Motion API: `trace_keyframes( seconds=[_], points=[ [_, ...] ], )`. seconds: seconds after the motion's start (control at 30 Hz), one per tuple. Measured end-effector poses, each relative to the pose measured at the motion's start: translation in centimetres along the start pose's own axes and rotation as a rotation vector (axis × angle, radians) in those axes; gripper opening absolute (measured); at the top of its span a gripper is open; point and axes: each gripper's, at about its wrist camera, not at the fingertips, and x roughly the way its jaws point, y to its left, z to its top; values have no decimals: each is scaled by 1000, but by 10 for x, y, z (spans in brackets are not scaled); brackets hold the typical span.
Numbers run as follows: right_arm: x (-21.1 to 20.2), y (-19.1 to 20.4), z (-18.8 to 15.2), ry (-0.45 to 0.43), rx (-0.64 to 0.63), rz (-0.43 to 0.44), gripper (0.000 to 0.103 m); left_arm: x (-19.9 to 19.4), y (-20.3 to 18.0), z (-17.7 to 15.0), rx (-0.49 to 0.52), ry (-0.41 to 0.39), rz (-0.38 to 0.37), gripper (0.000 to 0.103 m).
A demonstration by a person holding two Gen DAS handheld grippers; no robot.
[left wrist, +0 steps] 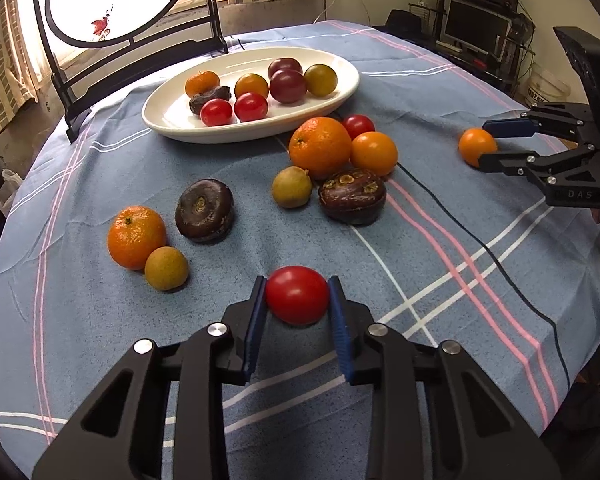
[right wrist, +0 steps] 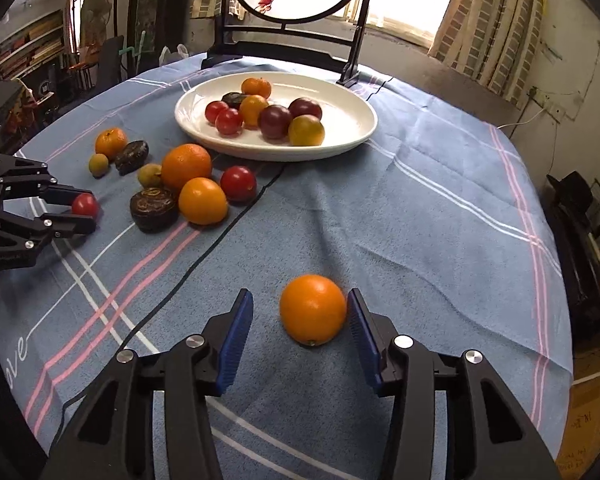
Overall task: Organize fruits
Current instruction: 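Grasp a red tomato with the left tool while the right tool grasps an orange, then carry the tomato onto the plate and open the left tool while the right tool releases the orange there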
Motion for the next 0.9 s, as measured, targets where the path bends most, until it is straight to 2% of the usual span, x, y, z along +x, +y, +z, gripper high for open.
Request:
trace_keyframes(
  seconds=[0.03,0.1,0.17,0.33,0.4,0.57,0.67,0.9],
  points=[
    [5,2,-1,13,-21,-35,51,1,-2,0,6,-4,4,29],
    [14,-1,0,35,-3,-33,48,2,-2,2,4,-3,1,29],
    [17,-5,1,27,13,-34,37,2,0,2,-4,-1,-5,29],
    [11,-6,2,13,10,-12,37,-4,6,2,-30,-15,-35,28],
    [-2,-10,6,-22,27,13,37,-10,10,3,-45,-34,-55,28],
    [-24,-12,22,-94,40,54,37,-24,15,14,-47,-81,-40,28],
    [-32,-14,40,-139,36,47,37,-32,21,31,-52,-122,-9,28],
    [-38,-18,105,-262,50,59,37,-42,49,101,-78,-233,88,28]
  ],
)
